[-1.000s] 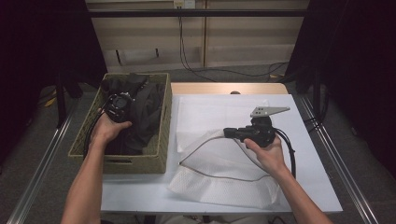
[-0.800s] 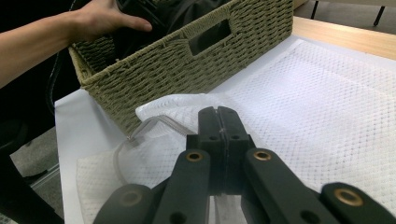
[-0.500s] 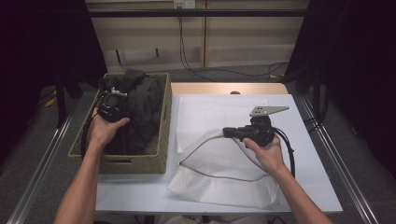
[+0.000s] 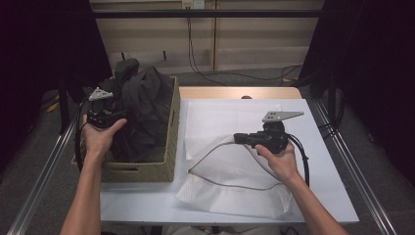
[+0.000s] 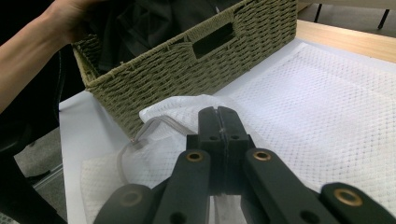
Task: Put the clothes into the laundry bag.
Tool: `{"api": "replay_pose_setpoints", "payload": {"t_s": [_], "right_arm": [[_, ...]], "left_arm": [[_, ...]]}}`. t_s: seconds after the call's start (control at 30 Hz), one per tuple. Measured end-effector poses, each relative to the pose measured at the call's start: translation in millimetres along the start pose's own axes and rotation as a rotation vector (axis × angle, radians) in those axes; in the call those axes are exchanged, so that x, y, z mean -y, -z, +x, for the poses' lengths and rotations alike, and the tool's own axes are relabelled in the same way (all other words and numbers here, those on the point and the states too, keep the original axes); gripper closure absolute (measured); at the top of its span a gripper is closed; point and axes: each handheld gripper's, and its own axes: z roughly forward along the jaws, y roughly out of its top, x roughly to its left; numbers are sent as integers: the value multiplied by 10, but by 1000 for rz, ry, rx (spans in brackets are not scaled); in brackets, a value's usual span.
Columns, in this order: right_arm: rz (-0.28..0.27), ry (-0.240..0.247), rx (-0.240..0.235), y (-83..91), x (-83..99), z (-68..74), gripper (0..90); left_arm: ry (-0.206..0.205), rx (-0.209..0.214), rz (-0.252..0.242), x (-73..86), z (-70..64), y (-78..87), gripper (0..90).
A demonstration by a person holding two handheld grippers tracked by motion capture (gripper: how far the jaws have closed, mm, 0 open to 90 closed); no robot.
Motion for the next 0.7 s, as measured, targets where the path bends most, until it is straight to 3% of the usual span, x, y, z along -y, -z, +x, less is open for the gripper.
{"api": "replay_pose_setpoints", "payload": {"t_s": [0.2, 0.47, 0.63, 0.7], "right_arm": [[0, 0, 2, 0, 2, 4, 900], [0, 0, 2, 4, 6, 5, 900], [-3, 1, 1, 14, 2, 15, 900], [-3, 3, 2, 18, 2, 13, 900]], "left_arm": [[15, 32, -92, -40, -33, 104, 677], [11, 57, -145, -135, -78, 225, 676], [-11, 60, -182, -207, -136, 344, 676], [-1, 95, -218, -230, -132, 416, 676]]}}
